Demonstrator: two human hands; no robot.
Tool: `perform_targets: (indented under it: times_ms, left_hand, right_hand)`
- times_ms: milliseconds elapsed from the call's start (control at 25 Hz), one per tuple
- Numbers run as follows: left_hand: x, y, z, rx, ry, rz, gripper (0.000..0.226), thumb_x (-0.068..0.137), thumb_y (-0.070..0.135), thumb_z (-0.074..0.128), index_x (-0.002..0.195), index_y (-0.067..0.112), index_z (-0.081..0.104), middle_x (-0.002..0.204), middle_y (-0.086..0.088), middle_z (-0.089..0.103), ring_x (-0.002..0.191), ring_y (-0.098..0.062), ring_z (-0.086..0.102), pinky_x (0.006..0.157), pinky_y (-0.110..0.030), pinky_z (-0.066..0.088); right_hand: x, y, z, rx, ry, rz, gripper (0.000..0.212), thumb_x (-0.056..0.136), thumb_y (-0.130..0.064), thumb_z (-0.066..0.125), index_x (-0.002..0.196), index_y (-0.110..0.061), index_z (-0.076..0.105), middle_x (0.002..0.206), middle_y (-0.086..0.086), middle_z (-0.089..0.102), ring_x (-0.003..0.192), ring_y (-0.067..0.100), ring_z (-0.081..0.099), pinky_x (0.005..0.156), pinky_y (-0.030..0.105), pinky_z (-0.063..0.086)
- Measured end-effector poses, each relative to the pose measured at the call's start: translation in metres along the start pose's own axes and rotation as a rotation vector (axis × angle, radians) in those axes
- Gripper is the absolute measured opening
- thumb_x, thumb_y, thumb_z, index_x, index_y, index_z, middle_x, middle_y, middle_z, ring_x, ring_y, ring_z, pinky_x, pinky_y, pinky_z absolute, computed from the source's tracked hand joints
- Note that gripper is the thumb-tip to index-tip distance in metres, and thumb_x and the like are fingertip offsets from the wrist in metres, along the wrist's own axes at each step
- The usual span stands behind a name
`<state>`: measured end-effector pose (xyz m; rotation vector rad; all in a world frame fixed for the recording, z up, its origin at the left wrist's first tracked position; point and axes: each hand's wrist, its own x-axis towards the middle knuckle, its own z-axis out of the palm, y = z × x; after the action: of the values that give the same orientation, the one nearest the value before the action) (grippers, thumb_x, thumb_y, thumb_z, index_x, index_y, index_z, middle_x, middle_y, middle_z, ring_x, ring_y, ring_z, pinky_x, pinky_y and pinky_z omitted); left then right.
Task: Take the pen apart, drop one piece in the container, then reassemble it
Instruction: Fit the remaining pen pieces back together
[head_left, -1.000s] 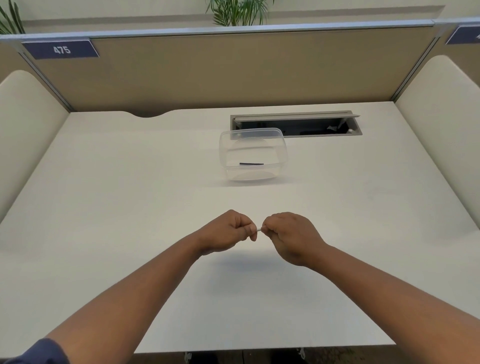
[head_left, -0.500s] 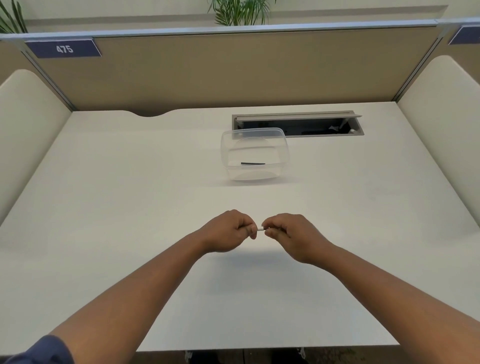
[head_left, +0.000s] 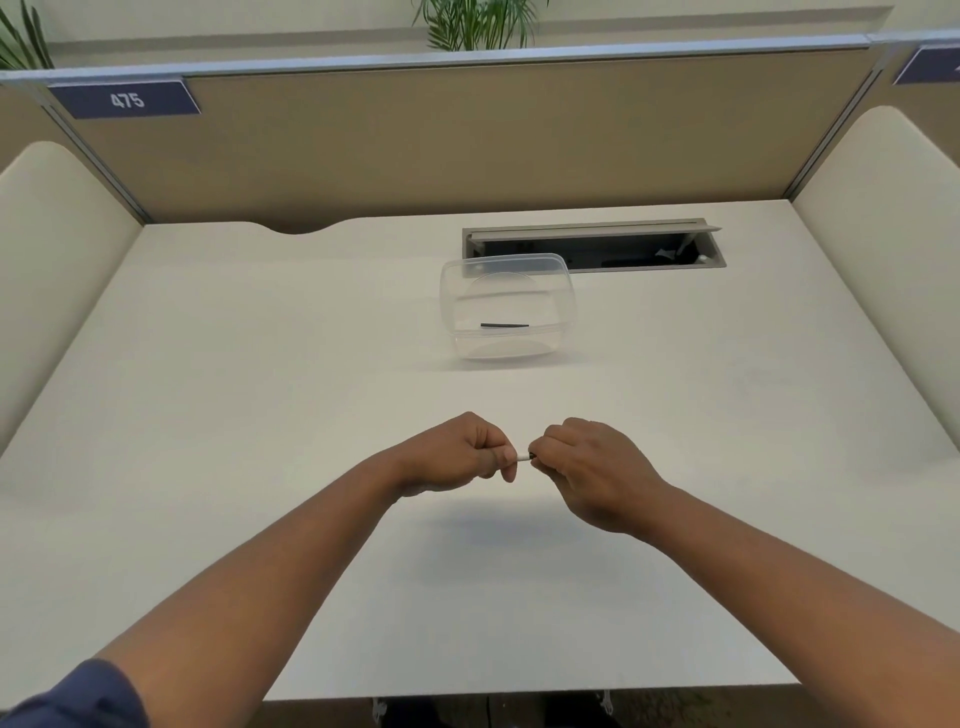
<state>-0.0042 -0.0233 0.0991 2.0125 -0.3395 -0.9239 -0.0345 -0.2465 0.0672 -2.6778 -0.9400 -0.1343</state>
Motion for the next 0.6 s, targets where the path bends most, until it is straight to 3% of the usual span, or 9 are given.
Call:
perform_targets:
  times_ms: [160,280,360,400,480,600]
  left_hand:
    - [0.0,-0.002,0.008,0.122,0.095,0.034,0.031,0.101,0.03,0.053,0.076,0.026,0.07,0.059,0.006,0.046,0.057,-0.014,0.039,0.058,-0.027,0.036]
    - [-0.001,-0.001,0.013,0.39,0.204,0.057,0.026,0.1,0.034,0.051,0.079,0.03,0.066,0.053,0.01,0.048,0.054,-0.015,0.043,0.057,-0.03,0.039]
    - [-0.002,0.0,0.018,0.572,0.236,0.093,0.024,0.1,0.038,0.049,0.086,0.031,0.067,0.06,0.009,0.056,0.062,-0.016,0.054,0.06,-0.031,0.044]
    - [-0.002,0.001,0.019,0.608,0.233,0.108,0.024,0.1,0.039,0.048,0.088,0.031,0.067,0.064,0.009,0.059,0.067,-0.017,0.057,0.06,-0.031,0.045]
    - [0.0,0.001,0.018,0.589,0.206,0.09,0.024,0.101,0.039,0.047,0.089,0.032,0.067,0.065,0.012,0.058,0.068,-0.015,0.057,0.061,-0.03,0.044]
    - [0.004,0.0,0.013,0.401,0.168,0.02,0.025,0.101,0.034,0.048,0.088,0.029,0.069,0.064,0.014,0.054,0.061,-0.01,0.049,0.063,-0.031,0.043]
  right_hand:
    - [0.002,-0.012,-0.006,0.356,-0.187,0.272,0.026,0.099,-0.02,0.042,0.076,-0.019,0.053,0.067,-0.005,0.05,0.065,0.019,0.041,0.06,0.036,0.039]
    - [0.01,-0.022,-0.013,0.982,-0.311,0.753,0.032,0.096,-0.011,0.044,0.067,-0.018,0.055,0.059,-0.003,0.048,0.055,0.017,0.037,0.056,0.03,0.032]
    - [0.013,-0.019,-0.019,1.301,-0.457,0.983,0.033,0.099,-0.014,0.044,0.069,-0.015,0.057,0.057,0.002,0.048,0.051,0.016,0.035,0.054,0.028,0.028]
    - [0.012,-0.016,-0.022,1.348,-0.505,1.01,0.033,0.101,-0.016,0.044,0.071,-0.014,0.059,0.058,0.002,0.049,0.05,0.015,0.036,0.053,0.027,0.029]
    - [0.011,-0.011,-0.024,1.203,-0.521,0.89,0.032,0.102,-0.02,0.046,0.077,-0.013,0.064,0.063,0.0,0.056,0.052,0.013,0.042,0.055,0.025,0.033]
    - [0.006,-0.007,-0.014,0.742,-0.269,0.578,0.024,0.101,-0.023,0.052,0.089,-0.017,0.071,0.075,-0.007,0.065,0.067,0.01,0.053,0.065,0.026,0.043]
